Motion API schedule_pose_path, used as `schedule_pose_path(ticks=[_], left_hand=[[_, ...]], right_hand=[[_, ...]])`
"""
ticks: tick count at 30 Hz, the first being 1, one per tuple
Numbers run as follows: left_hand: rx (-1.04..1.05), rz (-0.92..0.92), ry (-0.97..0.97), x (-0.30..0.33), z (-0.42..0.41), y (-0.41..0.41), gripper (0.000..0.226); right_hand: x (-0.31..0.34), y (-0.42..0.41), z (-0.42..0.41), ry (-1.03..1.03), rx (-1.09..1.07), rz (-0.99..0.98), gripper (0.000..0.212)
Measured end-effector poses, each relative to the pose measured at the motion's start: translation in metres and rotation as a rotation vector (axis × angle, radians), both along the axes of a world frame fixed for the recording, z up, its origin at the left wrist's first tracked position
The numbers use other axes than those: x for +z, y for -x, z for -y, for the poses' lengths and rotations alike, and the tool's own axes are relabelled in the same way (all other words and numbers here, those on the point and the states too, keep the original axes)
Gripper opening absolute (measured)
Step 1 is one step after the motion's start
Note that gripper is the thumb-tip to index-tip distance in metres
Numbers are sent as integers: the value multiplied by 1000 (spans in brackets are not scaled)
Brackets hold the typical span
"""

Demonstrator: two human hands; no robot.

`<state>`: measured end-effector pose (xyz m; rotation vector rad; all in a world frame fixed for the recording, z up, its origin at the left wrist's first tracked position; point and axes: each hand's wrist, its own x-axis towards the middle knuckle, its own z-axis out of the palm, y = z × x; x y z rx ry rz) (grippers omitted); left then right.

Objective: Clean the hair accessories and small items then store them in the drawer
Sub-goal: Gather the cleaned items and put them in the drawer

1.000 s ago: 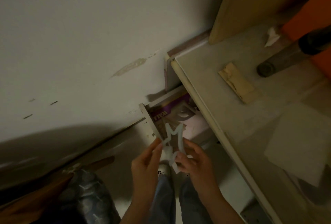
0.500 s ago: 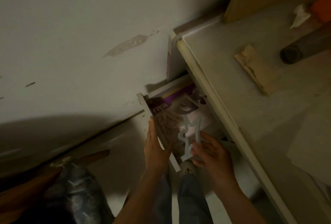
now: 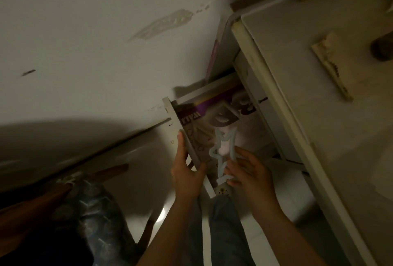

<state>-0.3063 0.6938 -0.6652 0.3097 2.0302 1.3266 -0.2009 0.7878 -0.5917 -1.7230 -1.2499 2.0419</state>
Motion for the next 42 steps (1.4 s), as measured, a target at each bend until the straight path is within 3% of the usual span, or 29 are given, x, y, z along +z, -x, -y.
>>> schedule_pose_path(ticks=[4,10,20,30,35,42], left_hand=[[-124,-64,92,1,6,7,100],[-354,-457,331,-1,19,22,102],[-482,-543,478,-8,27,25,94],[-501,-502,533,-5,26,24,94],[-498,-489,553,2,22,24,95],[-590,-542,604,19,25,33,87]], right_hand=[[-7,8,-9,3,25,1,29],[-46,31,-32,-18,131,93,24],[-80,84,-44,-43,309,79,34],[-100,88,-38,-267,458,238,30],[-99,81,-42,-309,558,260,35],[-61,69,-39,-443,495,178,43]])
